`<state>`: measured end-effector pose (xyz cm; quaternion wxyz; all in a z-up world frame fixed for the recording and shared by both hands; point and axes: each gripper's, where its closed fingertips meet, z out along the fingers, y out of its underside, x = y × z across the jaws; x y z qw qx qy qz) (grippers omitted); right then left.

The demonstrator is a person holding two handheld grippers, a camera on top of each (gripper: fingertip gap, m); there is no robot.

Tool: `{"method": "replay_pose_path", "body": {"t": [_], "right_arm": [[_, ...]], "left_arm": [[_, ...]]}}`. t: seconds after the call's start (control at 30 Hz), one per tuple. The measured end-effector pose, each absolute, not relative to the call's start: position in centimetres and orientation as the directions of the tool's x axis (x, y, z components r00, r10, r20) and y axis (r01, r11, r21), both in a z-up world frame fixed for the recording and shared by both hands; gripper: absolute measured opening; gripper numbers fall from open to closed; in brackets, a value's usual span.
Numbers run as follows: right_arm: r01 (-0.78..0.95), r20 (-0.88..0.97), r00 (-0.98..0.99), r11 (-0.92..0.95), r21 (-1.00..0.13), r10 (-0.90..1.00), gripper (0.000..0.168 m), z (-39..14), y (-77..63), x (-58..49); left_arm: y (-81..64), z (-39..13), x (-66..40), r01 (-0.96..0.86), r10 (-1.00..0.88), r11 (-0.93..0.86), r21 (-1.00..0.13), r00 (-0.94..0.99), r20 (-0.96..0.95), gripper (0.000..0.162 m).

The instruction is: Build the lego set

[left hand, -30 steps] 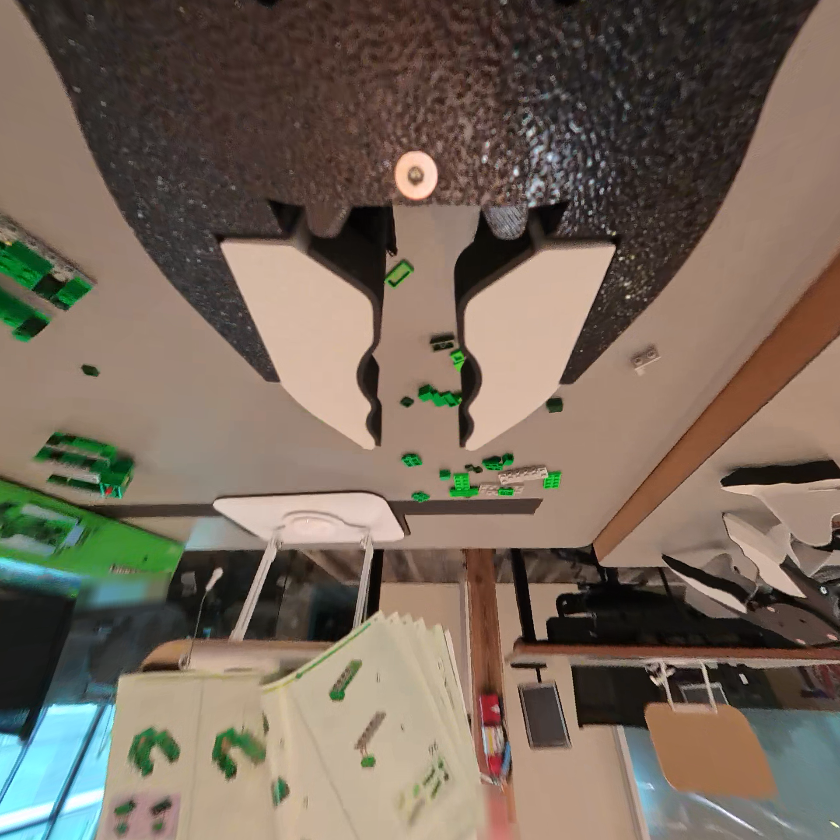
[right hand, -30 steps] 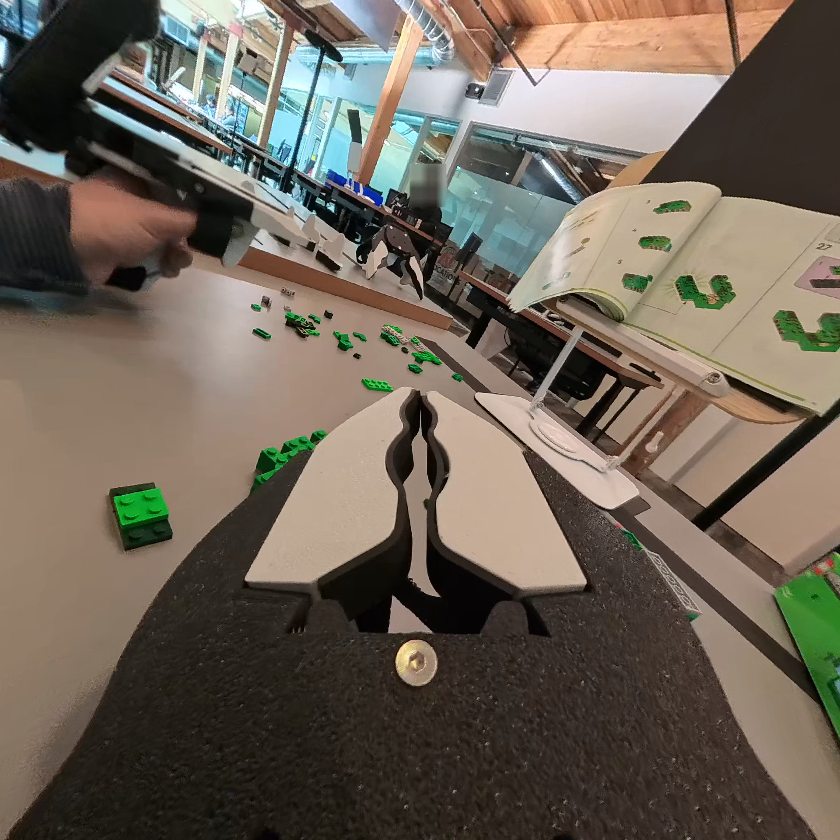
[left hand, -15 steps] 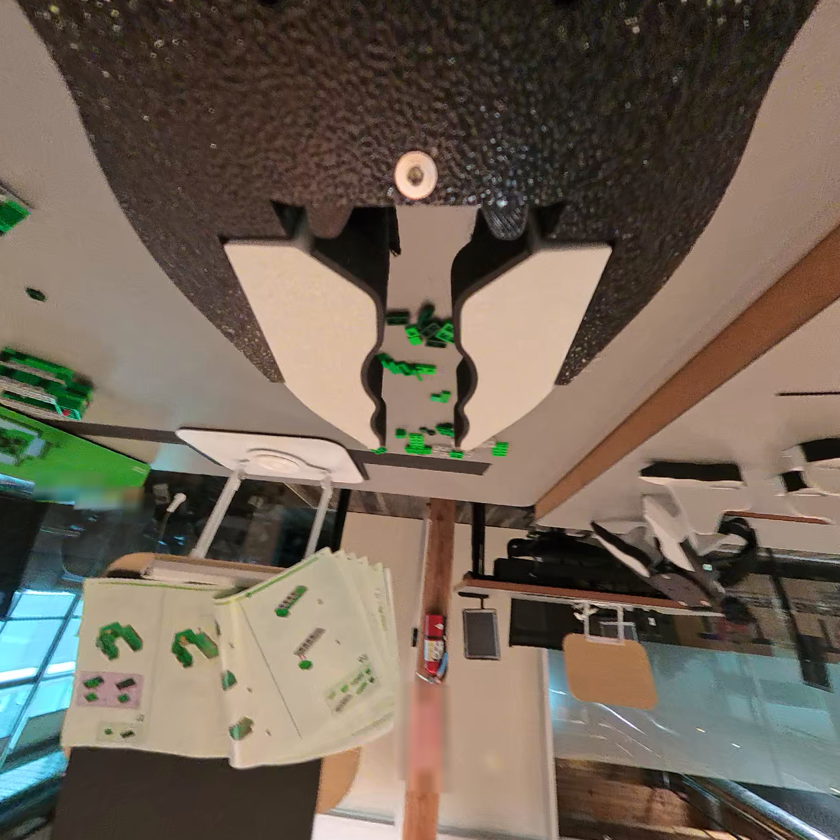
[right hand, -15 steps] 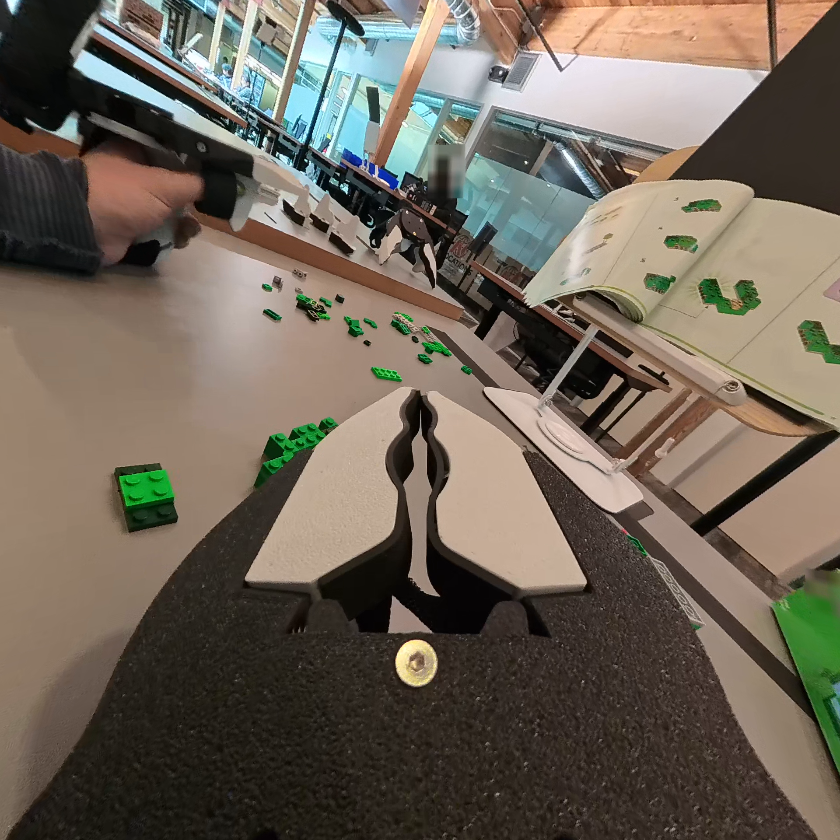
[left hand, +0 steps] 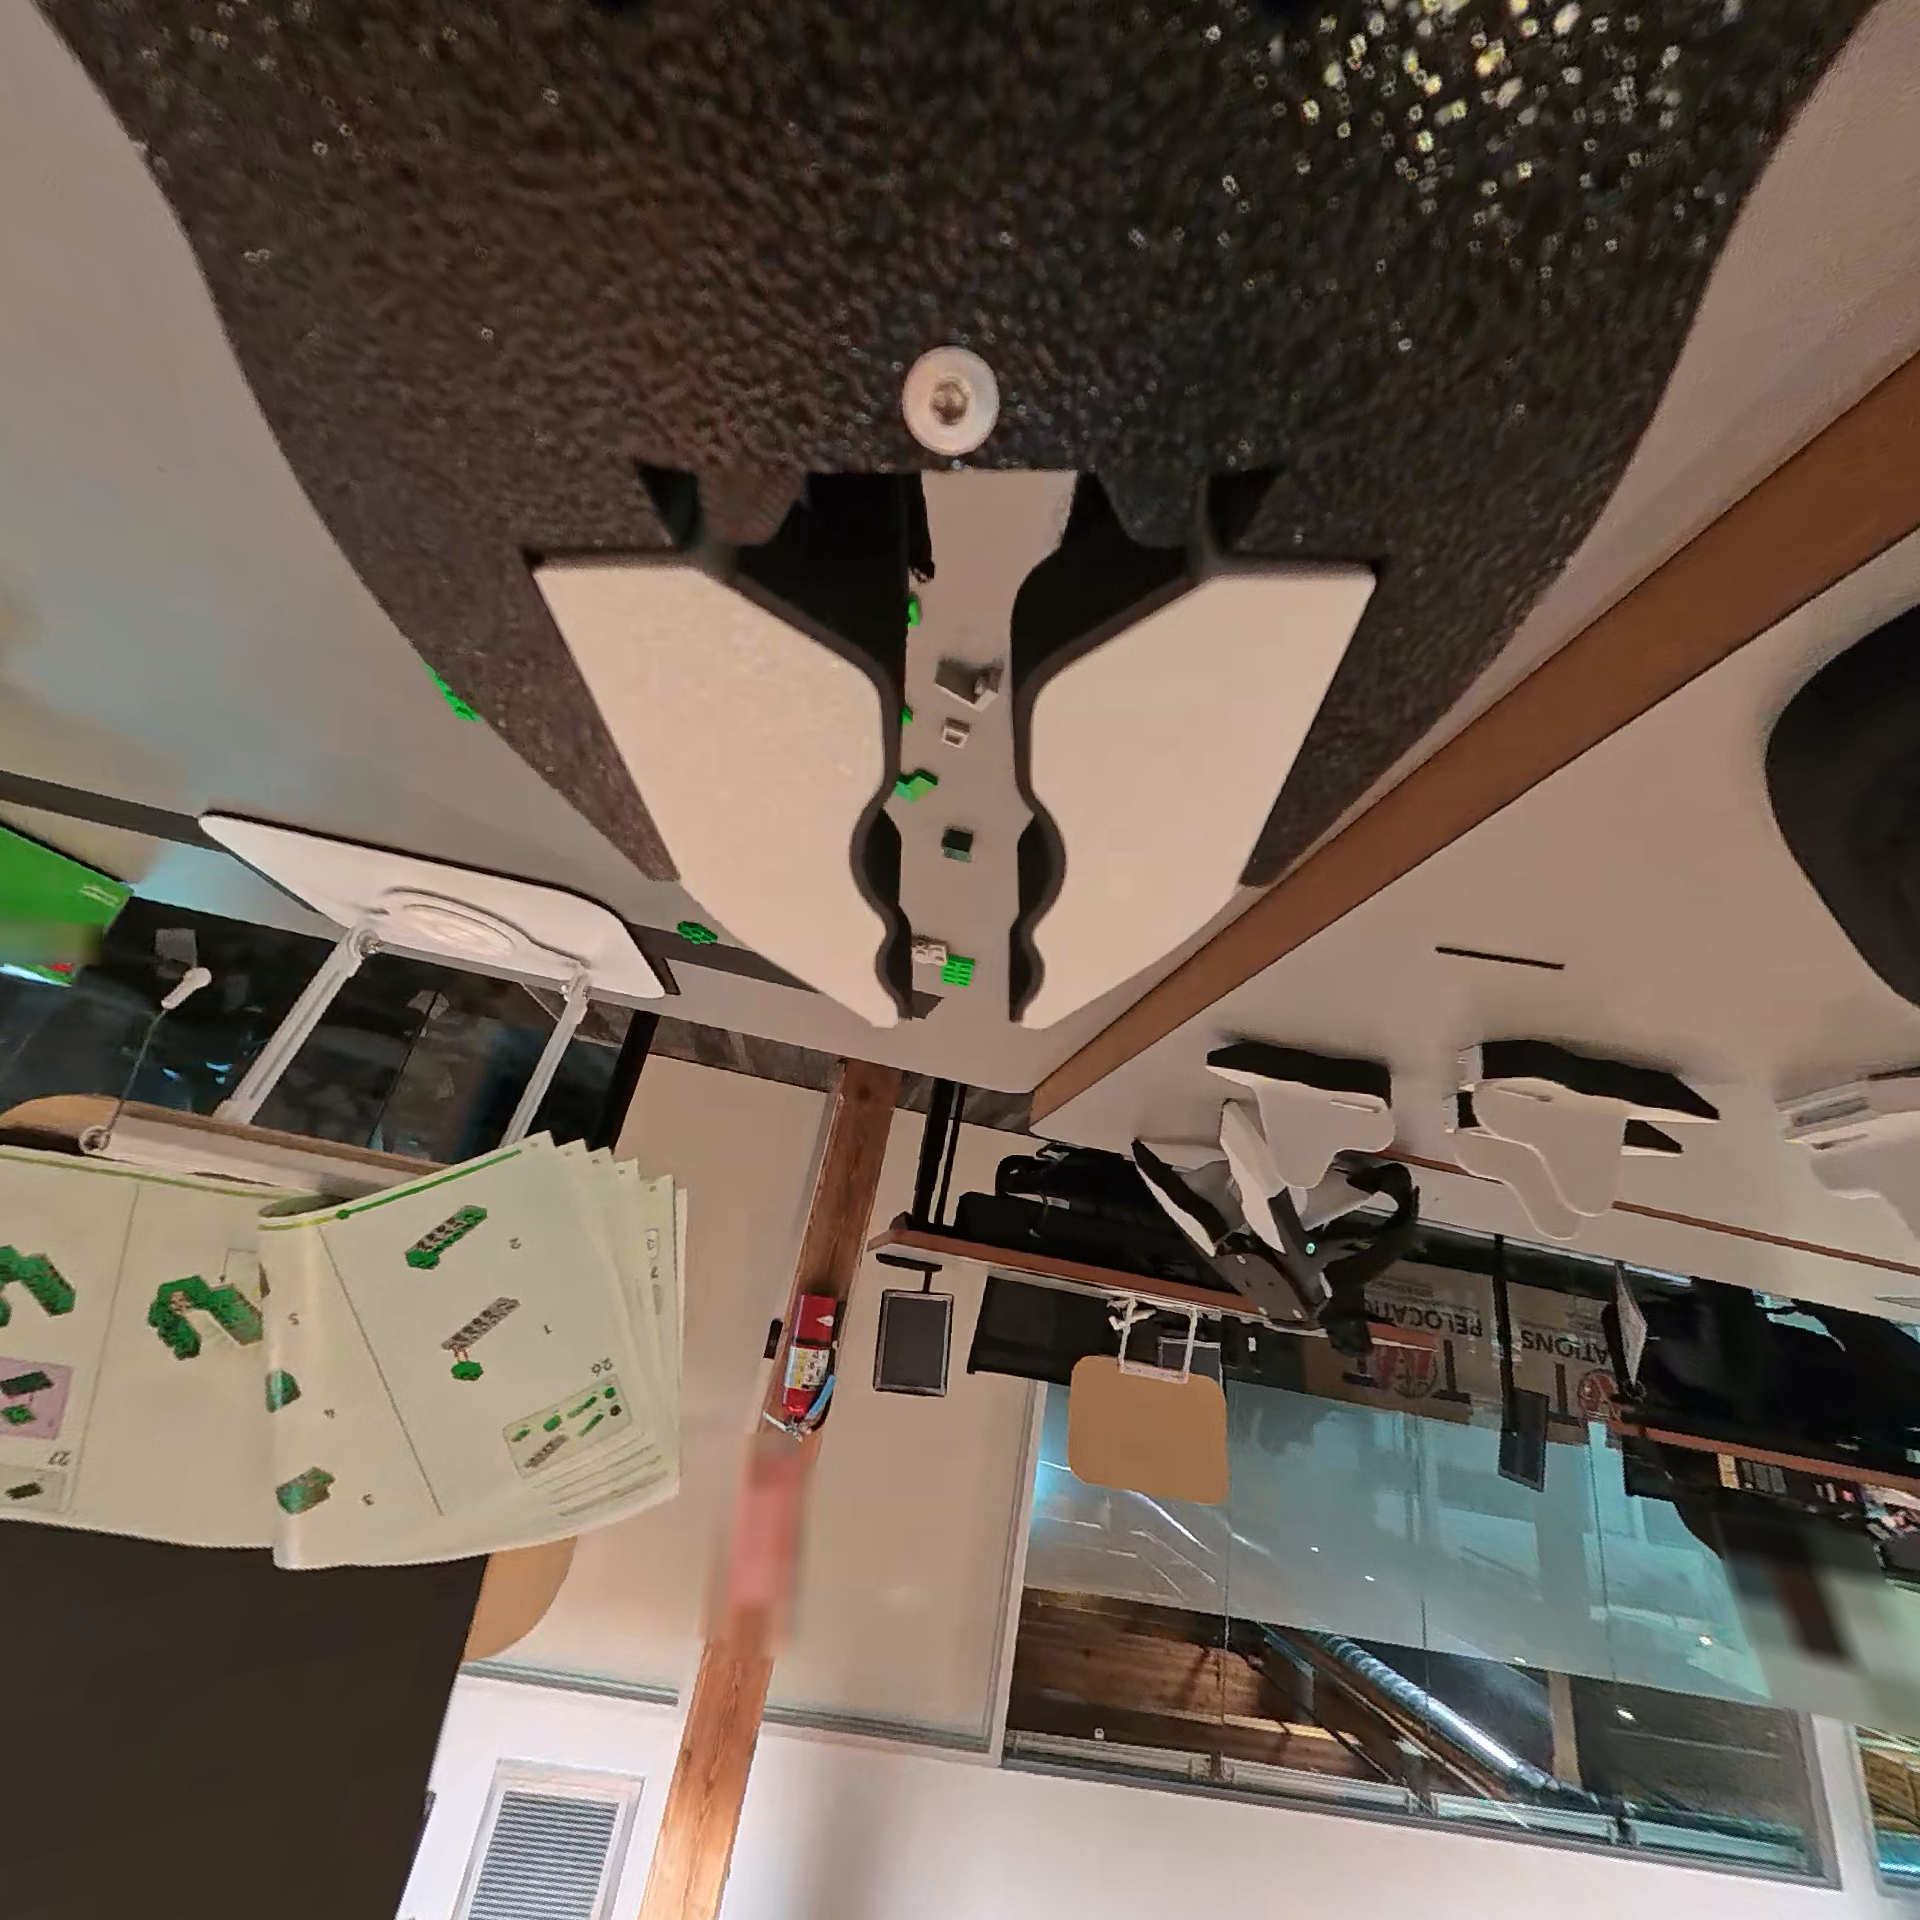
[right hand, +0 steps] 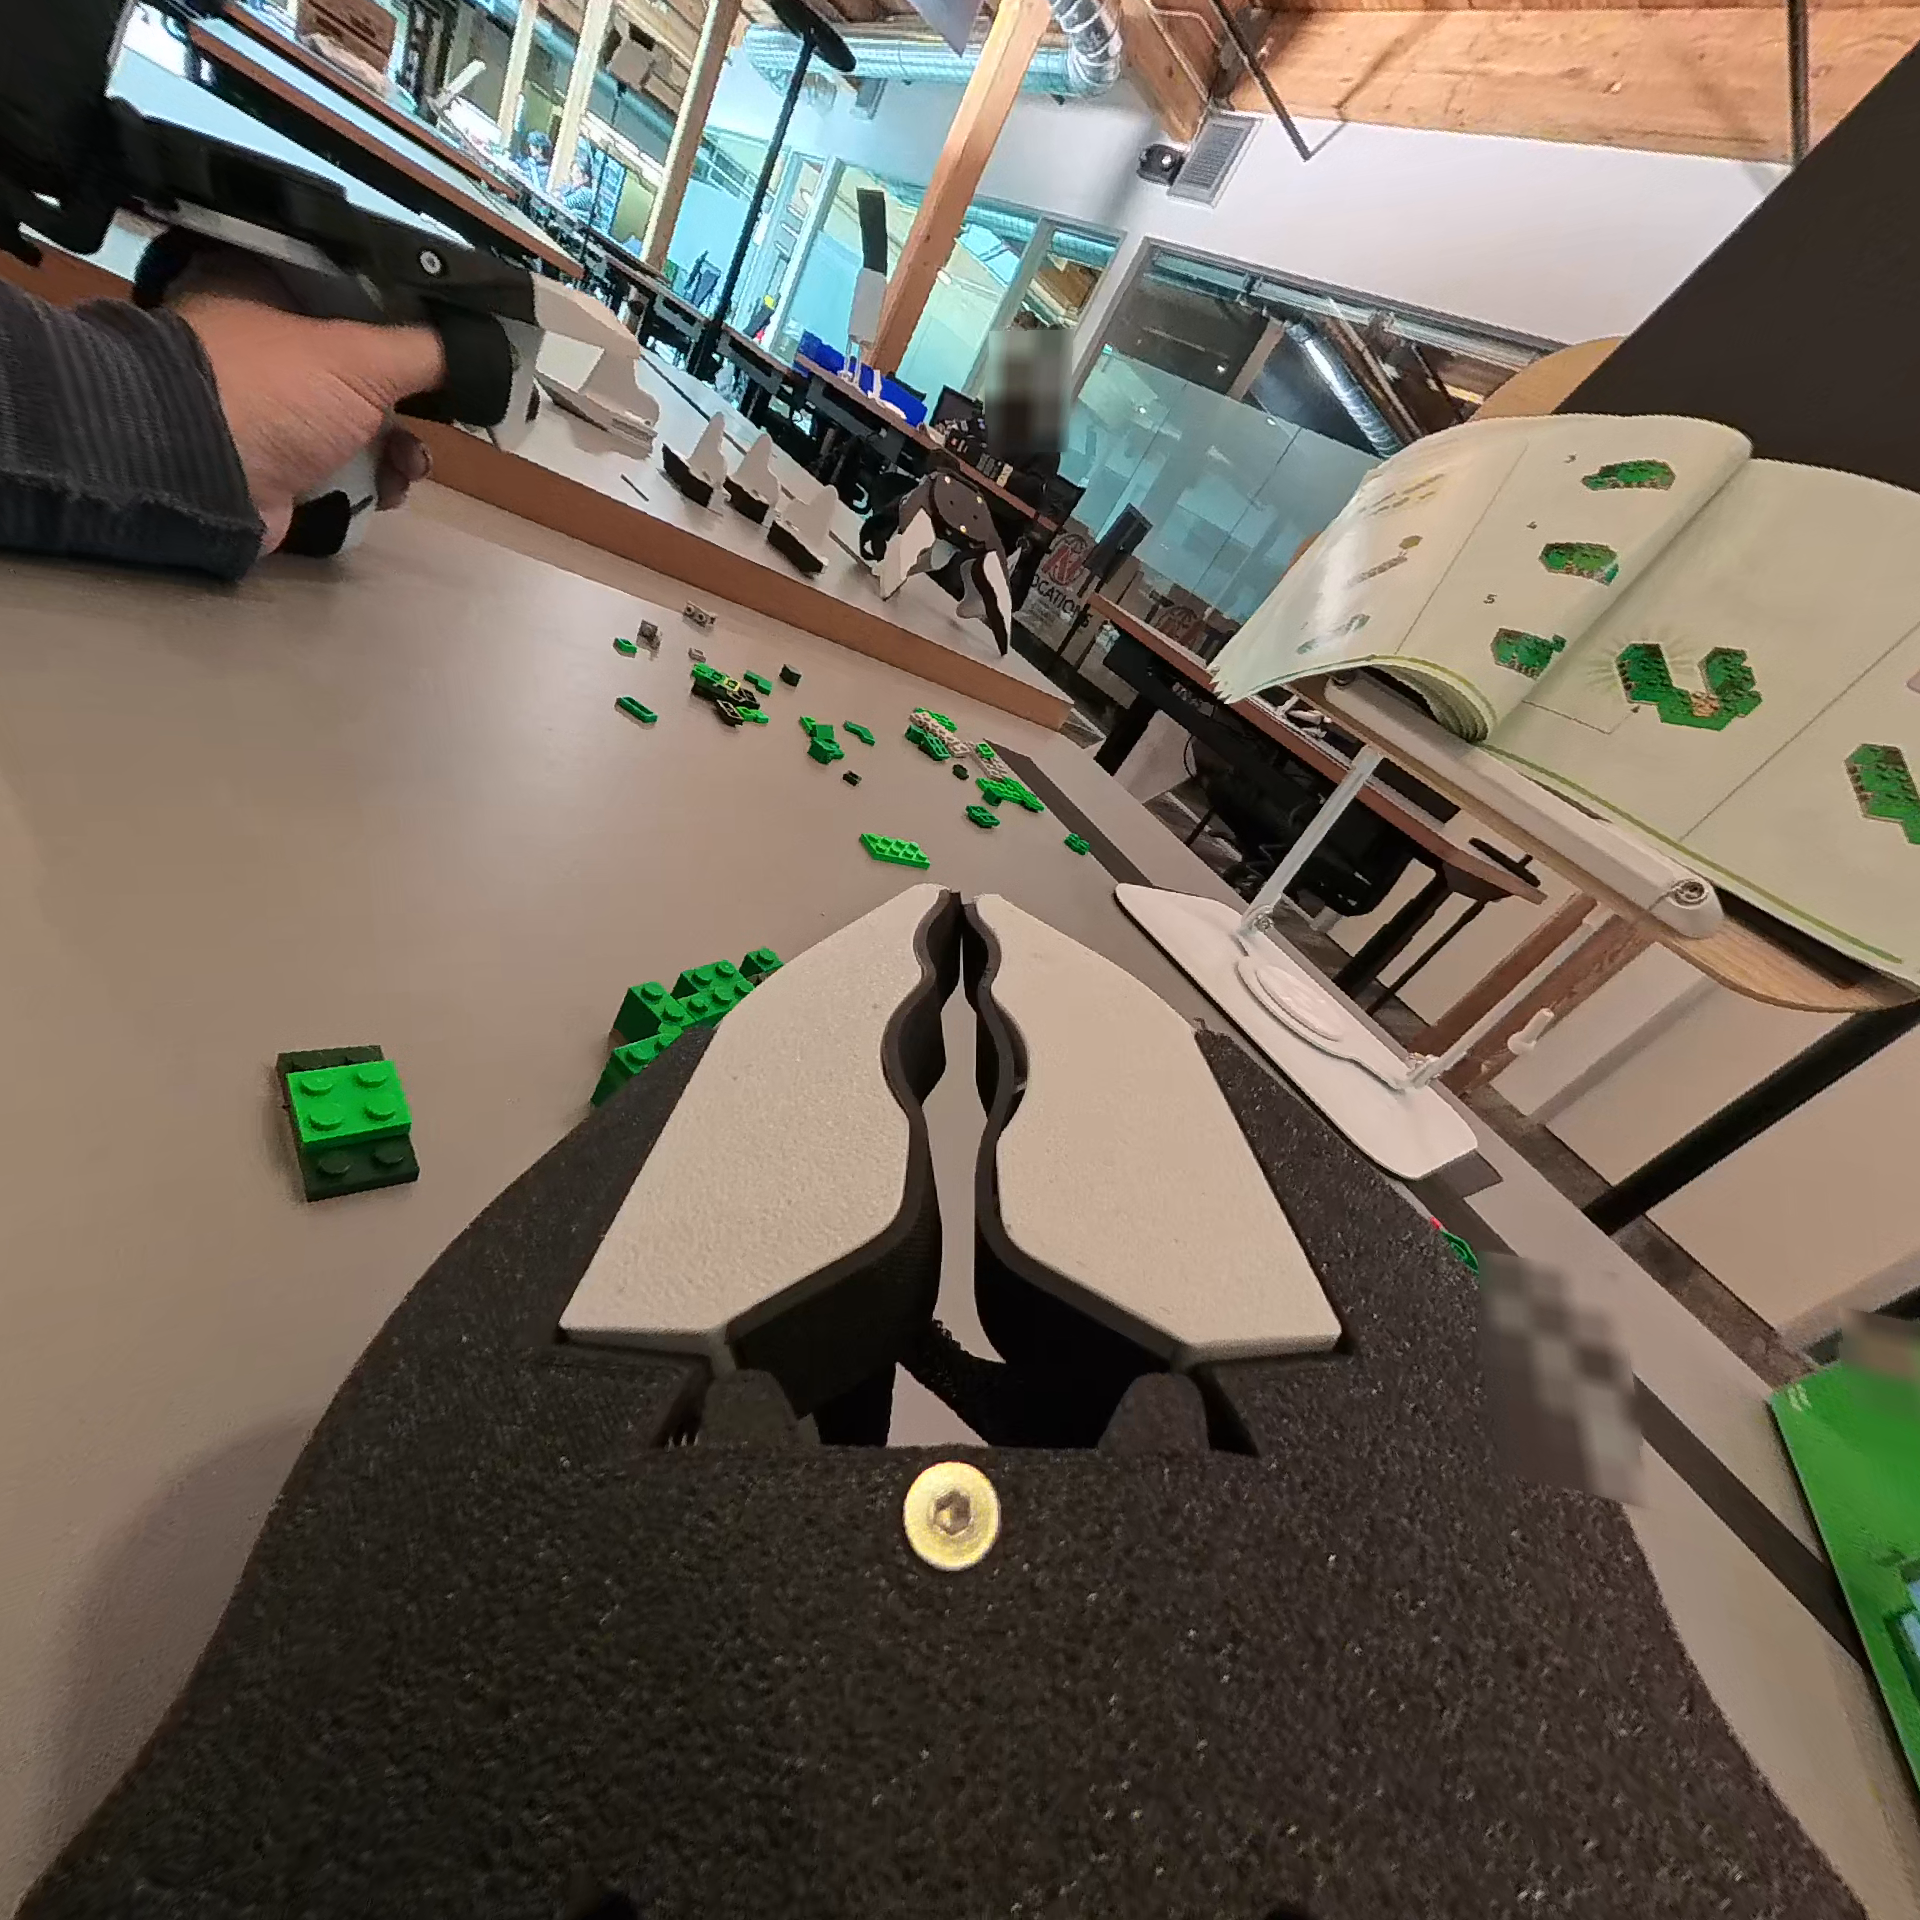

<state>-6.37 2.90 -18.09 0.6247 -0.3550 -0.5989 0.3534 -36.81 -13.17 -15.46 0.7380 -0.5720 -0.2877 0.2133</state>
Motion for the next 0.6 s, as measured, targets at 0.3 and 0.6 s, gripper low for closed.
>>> {"method": "replay_pose_path", "body": {"t": [0.3, 0.6], "right_arm": [[-0.010, 0.507, 0.024, 0.507, -0.862, 0.862, 0.000, -18.2, 2.8, -6.5], [-0.004, 0.521, 0.018, 0.521, -0.853, 0.853, 0.000, -18.4, 2.6, -6.5]], "left_arm": [[-13.2, -15.4, -36.8, 0.018, 0.636, 0.261, -0.965, 0.749, 0.186, 0.017], [-12.6, -15.5, -36.5, 0.010, 0.621, 0.237, -0.971, 0.767, 0.160, 0.016]]}}
